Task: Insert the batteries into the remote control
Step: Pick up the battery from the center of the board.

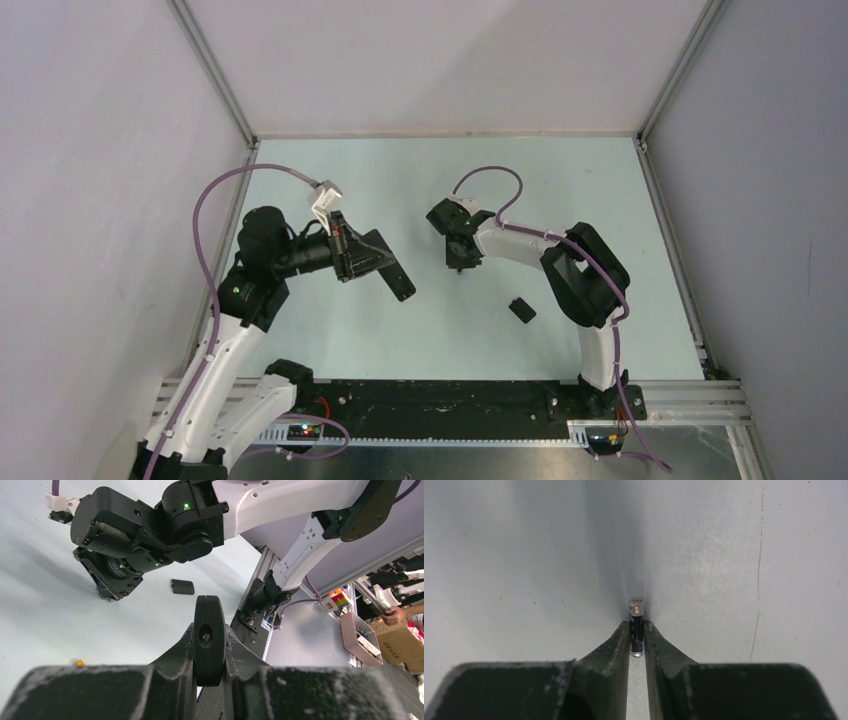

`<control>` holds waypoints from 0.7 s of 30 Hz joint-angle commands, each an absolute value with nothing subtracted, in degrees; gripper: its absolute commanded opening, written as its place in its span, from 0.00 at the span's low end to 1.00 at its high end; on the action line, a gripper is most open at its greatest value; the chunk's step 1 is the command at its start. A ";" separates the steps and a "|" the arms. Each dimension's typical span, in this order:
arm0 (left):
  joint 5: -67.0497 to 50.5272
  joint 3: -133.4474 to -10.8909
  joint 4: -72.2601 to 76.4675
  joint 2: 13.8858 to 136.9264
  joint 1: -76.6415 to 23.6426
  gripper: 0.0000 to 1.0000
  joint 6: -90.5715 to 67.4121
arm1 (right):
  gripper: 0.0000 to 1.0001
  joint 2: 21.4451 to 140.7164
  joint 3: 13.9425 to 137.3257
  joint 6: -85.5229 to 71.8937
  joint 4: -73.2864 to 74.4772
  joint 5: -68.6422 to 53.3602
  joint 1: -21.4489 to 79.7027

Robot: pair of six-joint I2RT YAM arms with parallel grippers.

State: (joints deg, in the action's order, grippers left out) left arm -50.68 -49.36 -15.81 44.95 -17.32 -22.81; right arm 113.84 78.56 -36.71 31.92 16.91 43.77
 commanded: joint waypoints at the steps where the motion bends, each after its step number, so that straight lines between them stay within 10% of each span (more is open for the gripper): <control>1: -51.30 -50.33 -14.92 44.73 -17.09 0.00 -22.11 | 0.16 114.69 79.65 -35.99 32.22 17.04 42.73; 21: -49.79 -52.80 -14.88 48.07 -17.15 0.00 -21.41 | 0.15 71.44 60.59 -25.98 11.56 -12.65 37.74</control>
